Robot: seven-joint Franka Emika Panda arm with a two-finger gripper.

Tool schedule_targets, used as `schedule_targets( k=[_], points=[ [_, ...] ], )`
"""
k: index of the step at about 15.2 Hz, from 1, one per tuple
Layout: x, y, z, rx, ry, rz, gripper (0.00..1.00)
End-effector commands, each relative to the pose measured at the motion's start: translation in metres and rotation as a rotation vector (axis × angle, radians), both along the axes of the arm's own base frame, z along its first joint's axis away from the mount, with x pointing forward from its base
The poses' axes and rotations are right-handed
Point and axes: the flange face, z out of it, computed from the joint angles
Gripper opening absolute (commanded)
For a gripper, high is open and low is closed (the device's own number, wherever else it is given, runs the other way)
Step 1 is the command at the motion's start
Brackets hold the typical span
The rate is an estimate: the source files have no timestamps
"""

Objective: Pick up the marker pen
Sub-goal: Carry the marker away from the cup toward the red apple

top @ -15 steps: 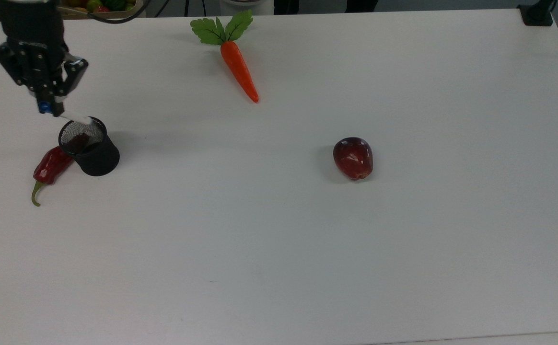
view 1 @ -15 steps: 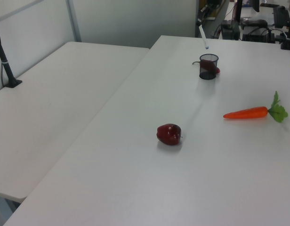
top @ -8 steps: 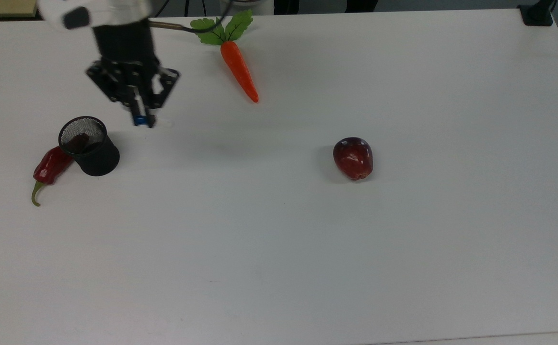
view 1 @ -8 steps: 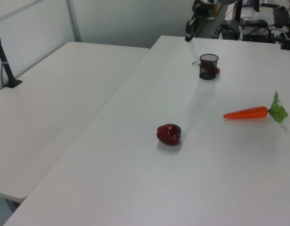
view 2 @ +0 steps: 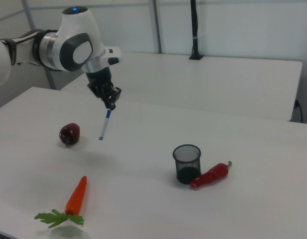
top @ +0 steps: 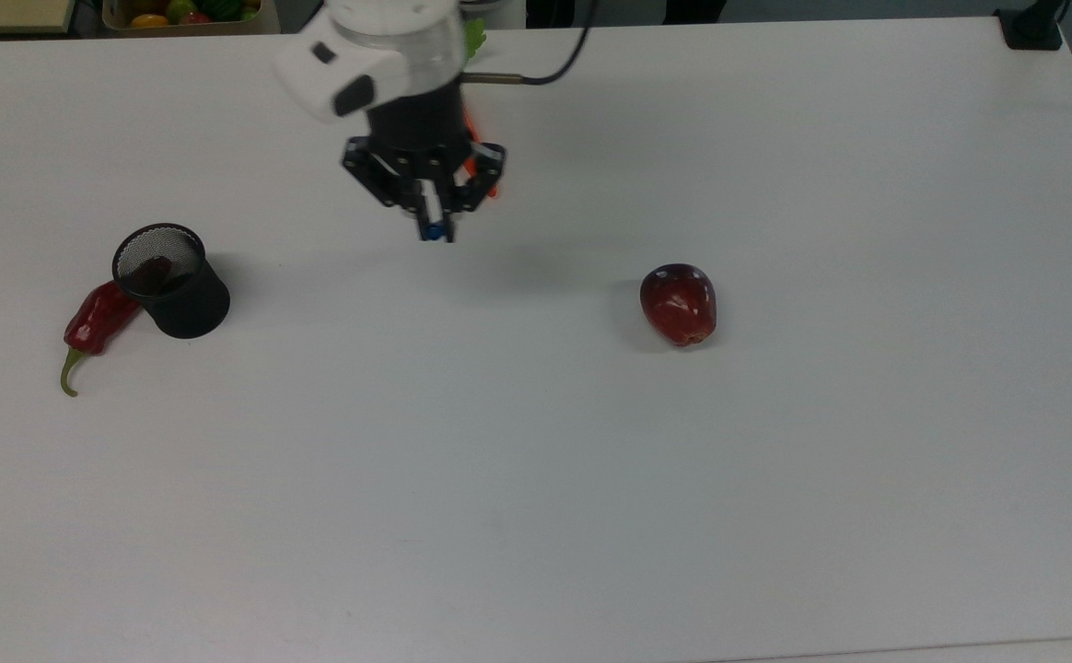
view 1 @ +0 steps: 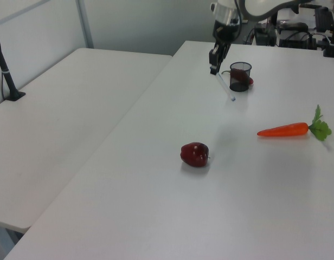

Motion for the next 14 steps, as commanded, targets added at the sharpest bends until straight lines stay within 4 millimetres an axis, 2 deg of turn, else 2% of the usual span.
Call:
schedule_targets(
  k=[1, 3, 4, 8, 12, 14],
  points=[
    [-0.009, 0.036, -0.027, 0.006, 0.077, 0.029, 0.14],
    [-0.005, 0.049, -0.050, -0.002, 0.104, 0.047, 0.14],
    [-0.003, 0.052, -0.064, -0.011, 0.121, 0.052, 0.14],
    [0.004, 0.053, -0.094, -0.022, 0.145, 0.055, 0.14],
    [0.009, 0.054, -0.118, -0.027, 0.159, 0.055, 0.17],
    [0.010, 0.055, -0.121, -0.029, 0.162, 0.057, 0.18]
  ],
)
